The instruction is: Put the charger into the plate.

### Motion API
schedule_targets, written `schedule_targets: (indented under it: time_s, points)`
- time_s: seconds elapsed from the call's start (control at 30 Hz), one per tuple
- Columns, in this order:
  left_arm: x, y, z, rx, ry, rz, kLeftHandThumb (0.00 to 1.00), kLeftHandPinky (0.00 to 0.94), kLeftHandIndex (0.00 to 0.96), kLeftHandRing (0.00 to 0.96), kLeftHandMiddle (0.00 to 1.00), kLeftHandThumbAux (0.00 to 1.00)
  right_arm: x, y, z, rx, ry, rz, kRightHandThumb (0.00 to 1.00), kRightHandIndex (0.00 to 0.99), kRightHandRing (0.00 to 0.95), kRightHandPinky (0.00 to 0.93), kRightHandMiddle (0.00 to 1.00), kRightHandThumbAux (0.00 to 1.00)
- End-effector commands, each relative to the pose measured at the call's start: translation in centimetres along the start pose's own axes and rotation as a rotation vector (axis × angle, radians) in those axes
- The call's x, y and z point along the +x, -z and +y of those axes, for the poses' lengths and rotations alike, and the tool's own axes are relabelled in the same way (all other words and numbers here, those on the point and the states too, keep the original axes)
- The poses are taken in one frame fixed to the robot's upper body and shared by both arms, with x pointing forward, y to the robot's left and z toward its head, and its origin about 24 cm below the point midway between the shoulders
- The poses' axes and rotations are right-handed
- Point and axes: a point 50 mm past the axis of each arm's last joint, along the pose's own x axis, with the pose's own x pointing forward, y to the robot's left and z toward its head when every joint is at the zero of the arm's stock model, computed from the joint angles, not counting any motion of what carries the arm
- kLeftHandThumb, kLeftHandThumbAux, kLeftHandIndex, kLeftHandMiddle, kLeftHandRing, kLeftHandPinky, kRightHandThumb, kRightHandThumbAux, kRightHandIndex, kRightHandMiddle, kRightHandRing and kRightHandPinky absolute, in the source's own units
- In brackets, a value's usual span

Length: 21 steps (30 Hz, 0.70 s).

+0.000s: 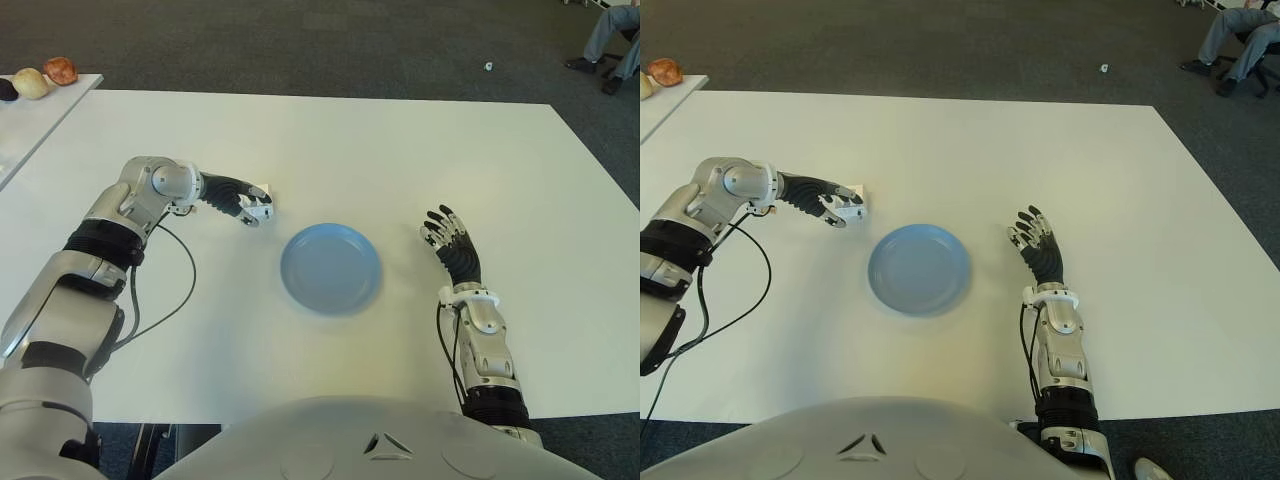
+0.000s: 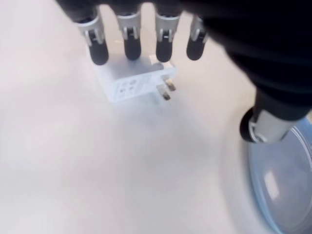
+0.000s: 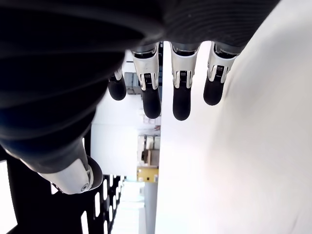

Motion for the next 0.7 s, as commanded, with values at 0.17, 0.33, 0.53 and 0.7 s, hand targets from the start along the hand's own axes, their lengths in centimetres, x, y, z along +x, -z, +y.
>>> schedule_targets:
  time_s: [0.17,0.33,0.53,0.7]
  points:
    - [-0.7,-0.8,-0.3,0.126,-0.169,-0.089,0.003,0.000,0.000,0.000,0.000,0.515,0.0,0.3,-0.1,0.006,0.000,0.019,0.018,0.041,0.160,0.144,0.174,0.661]
    - [-1.6,-1.3,0.8,0.235,-0.297,-0.142,0.026,0.003,0.000,0.000,0.000,0.489,0.0,0.3,-0.1,0.005,0.004,0.022,0.018,0.034,0.159,0.145,0.172,0.664]
    - [-2.4,-2.0,2.7,0.363,-0.416,-0.165,0.049,0.029,0.000,0.000,0.000,0.450,0.0,0.3,0.0,0.005,0.013,0.032,0.004,0.031,0.164,0.156,0.177,0.655]
    - [-2.5,-2.0,3.2,0.408,-0.466,-0.165,0.059,0.026,0.000,0.000,0.000,0.430,0.1,0.4,0.0,0.004,0.017,0.039,0.004,0.035,0.169,0.160,0.186,0.641]
